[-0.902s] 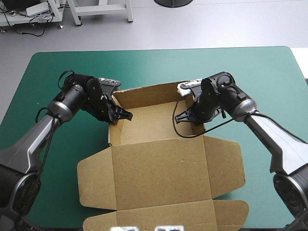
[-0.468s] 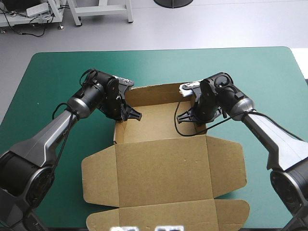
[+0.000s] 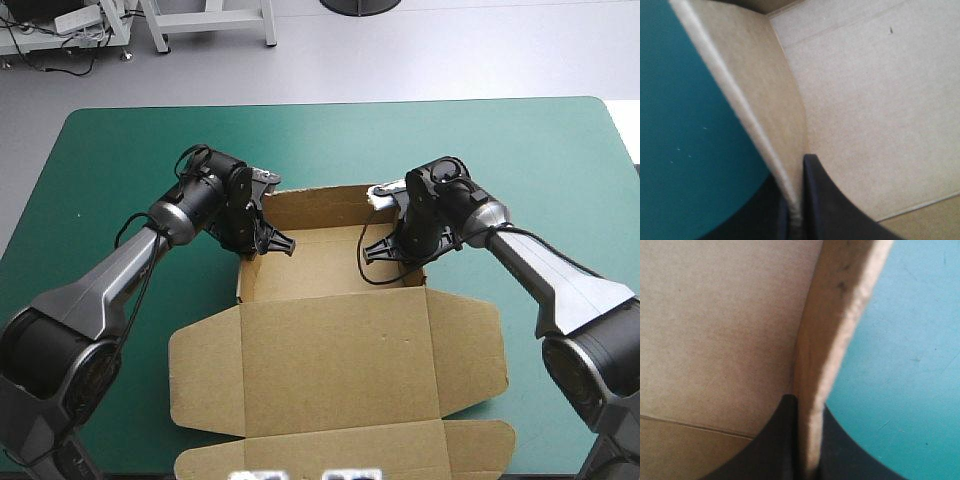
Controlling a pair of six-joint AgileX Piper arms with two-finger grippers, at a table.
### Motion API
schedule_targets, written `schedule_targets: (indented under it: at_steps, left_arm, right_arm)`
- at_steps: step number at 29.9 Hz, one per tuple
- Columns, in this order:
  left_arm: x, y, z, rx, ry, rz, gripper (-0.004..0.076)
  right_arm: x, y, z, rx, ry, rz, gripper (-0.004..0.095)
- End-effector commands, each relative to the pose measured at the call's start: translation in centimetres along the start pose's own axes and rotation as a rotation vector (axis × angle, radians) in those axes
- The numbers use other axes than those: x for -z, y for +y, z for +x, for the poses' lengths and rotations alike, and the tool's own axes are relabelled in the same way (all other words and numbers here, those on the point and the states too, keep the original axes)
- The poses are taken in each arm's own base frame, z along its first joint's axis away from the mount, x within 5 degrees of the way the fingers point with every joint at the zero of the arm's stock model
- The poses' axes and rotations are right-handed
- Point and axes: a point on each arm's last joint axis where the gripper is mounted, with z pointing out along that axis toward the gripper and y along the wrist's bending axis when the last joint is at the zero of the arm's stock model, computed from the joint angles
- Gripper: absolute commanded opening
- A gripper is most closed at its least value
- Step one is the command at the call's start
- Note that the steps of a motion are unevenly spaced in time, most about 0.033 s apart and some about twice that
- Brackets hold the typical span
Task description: Fold the box
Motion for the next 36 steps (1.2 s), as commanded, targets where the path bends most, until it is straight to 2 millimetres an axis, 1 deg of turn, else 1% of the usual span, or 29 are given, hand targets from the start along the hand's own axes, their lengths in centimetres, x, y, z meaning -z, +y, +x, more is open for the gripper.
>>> schedule_targets:
  at_steps: [1,4,6,8,9,11,14,16,18,20,21,24,26,31,33,36]
  left_arm:
    - [2.1,-1.1,-0.2,-0.043,-0.085,0.057,-0.0006]
    - [1.5,-1.4,-0.3,-0.059,-0.064,0.087,-0.0005]
    - [1.2,-1.6,-0.3,-0.053,-0.057,0.104,-0.0004]
    - [1.2,-1.6,-0.4,-0.053,-0.060,0.103,0.0016]
    - [1.2,-1.6,-0.4,-0.053,-0.062,0.103,0.0035]
    - [1.2,-1.6,-0.4,-0.057,-0.057,0.098,0.0096]
    - [1.2,-1.5,-0.2,-0.059,-0.043,0.092,0.0225]
    - [1.4,-1.5,-0.1,-0.068,-0.045,0.090,0.0309]
    - [1.9,-1.4,-0.1,-0.081,-0.068,0.092,0.0396]
    - [2.8,-1.4,-0.1,-0.088,-0.115,0.097,0.0438]
    - [3.4,-1.3,-0.1,-0.089,-0.146,0.095,0.0444]
    - [5.5,-0.9,0.3,-0.097,-0.223,0.074,0.0444]
    - [6.7,-0.6,0.7,-0.106,-0.259,0.060,0.0444]
    - [9.6,-0.1,1.9,-0.125,-0.342,0.039,0.0444]
    - [10.3,0.1,2.2,-0.128,-0.365,0.028,0.0444]
    - [10.2,0.5,2.1,-0.121,-0.360,0.019,0.0444]
  right_arm:
    - [2.6,0.7,0.0,0.060,-0.088,-0.047,-0.0023]
    - [2.5,0.6,0.0,0.064,-0.074,-0.044,-0.0021]
    - [2.5,0.6,0.1,0.064,-0.065,-0.043,0.0002]
    - [2.5,0.6,0.2,0.071,-0.051,-0.043,0.0058]
    - [2.5,0.6,0.3,0.071,-0.044,-0.042,0.0106]
    - [2.5,0.6,0.4,0.081,-0.034,-0.040,0.0235]
    - [2.5,0.6,0.5,0.091,-0.020,-0.048,0.0446]
    - [2.6,0.7,0.5,0.089,-0.021,-0.059,0.0548]
    - [2.6,0.8,0.5,0.105,-0.025,-0.062,0.0609]
    - [2.9,0.8,0.5,0.123,-0.037,-0.067,0.0631]
    - [3.1,0.8,0.5,0.125,-0.045,-0.062,0.0630]
    - [4.2,0.7,0.4,0.126,-0.114,-0.066,0.0631]
    - [5.4,0.7,0.5,0.134,-0.167,-0.064,0.0631]
    - [7.6,0.1,1.3,0.153,-0.219,-0.018,0.0630]
    - [8.1,-0.3,1.5,0.153,-0.234,-0.001,0.0630]
    - [8.1,-0.6,1.4,0.134,-0.237,-0.013,0.0630]
